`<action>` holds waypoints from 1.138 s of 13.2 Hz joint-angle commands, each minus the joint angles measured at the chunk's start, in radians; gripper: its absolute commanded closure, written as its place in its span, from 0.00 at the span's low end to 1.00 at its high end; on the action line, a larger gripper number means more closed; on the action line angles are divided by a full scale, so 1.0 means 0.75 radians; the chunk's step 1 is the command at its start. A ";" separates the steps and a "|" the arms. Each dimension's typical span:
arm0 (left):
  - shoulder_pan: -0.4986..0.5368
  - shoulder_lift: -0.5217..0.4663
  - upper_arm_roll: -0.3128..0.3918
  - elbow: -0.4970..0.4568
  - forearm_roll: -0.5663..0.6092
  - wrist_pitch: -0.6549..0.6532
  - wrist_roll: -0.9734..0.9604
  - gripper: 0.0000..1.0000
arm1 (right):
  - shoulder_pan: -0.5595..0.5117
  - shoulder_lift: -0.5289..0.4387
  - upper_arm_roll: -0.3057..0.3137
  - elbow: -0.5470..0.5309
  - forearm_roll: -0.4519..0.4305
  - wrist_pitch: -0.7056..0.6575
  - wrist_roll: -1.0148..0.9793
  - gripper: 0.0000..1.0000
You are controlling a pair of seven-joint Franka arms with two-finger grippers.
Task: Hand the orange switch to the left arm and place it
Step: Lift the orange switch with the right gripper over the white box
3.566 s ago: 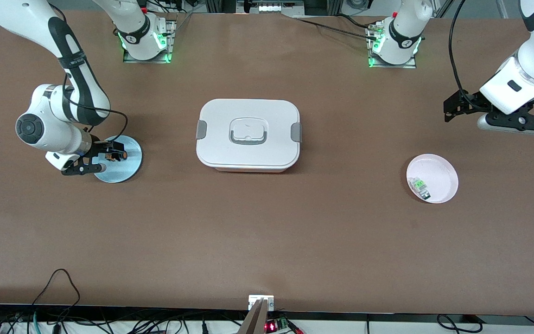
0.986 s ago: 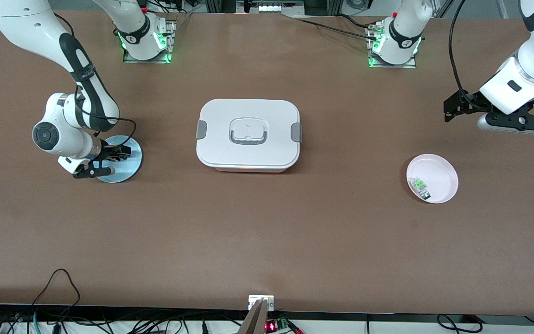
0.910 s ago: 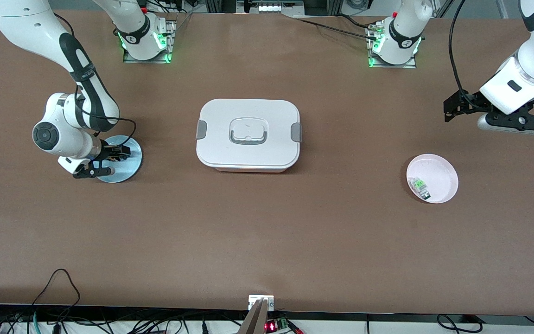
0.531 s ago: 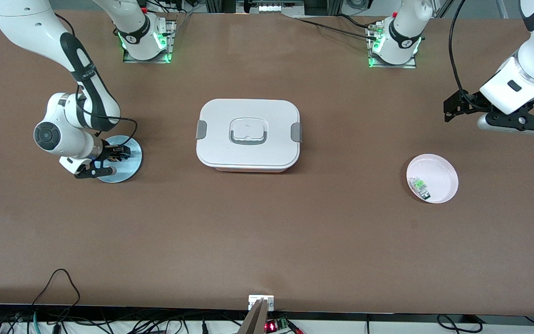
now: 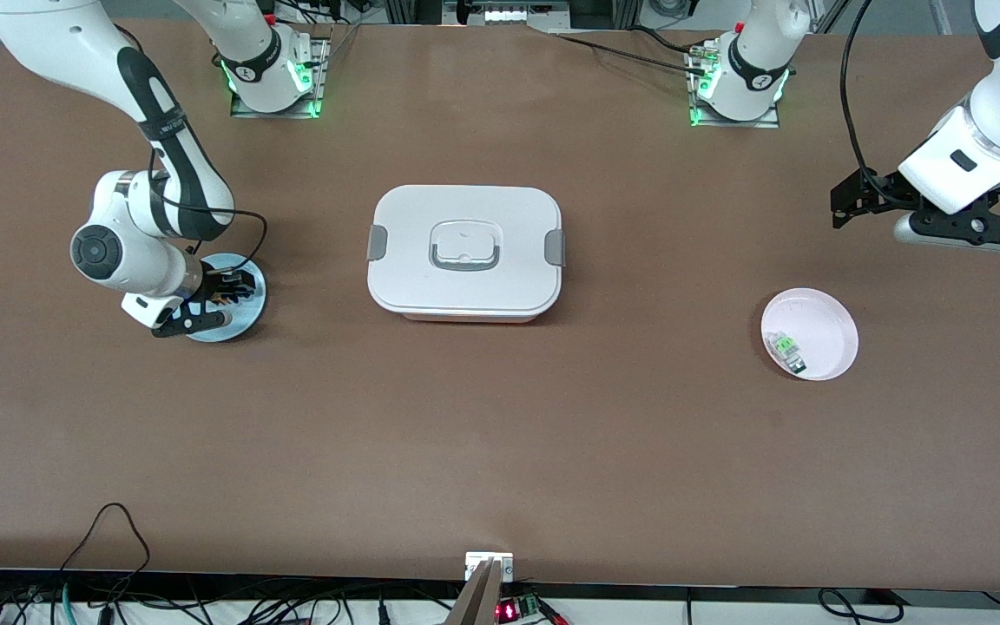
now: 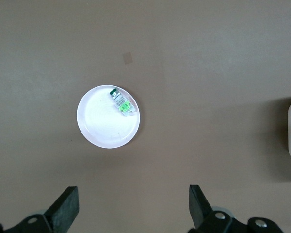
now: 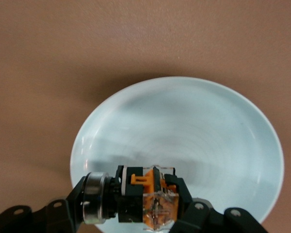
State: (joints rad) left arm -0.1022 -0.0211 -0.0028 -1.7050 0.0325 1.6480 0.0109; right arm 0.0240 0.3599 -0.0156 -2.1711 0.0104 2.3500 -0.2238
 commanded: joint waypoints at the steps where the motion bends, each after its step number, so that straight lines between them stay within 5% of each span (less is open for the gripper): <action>1: -0.001 -0.009 0.002 0.011 -0.007 -0.021 0.000 0.00 | -0.009 -0.089 0.006 0.058 0.017 -0.157 -0.061 0.60; 5: -0.001 -0.007 0.002 0.013 -0.007 -0.019 0.000 0.00 | -0.007 -0.144 0.010 0.227 0.029 -0.382 -0.137 0.60; 10: -0.001 -0.007 0.000 0.013 -0.007 -0.019 0.000 0.00 | -0.001 -0.171 0.027 0.467 0.209 -0.623 -0.199 0.60; 15: -0.001 0.012 0.002 0.034 -0.017 -0.021 -0.004 0.00 | 0.001 -0.187 0.164 0.747 0.211 -0.814 -0.235 0.60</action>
State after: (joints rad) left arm -0.1023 -0.0210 -0.0028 -1.7045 0.0325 1.6480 0.0109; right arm 0.0296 0.2213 0.0743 -1.7001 0.1532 1.8132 -0.3757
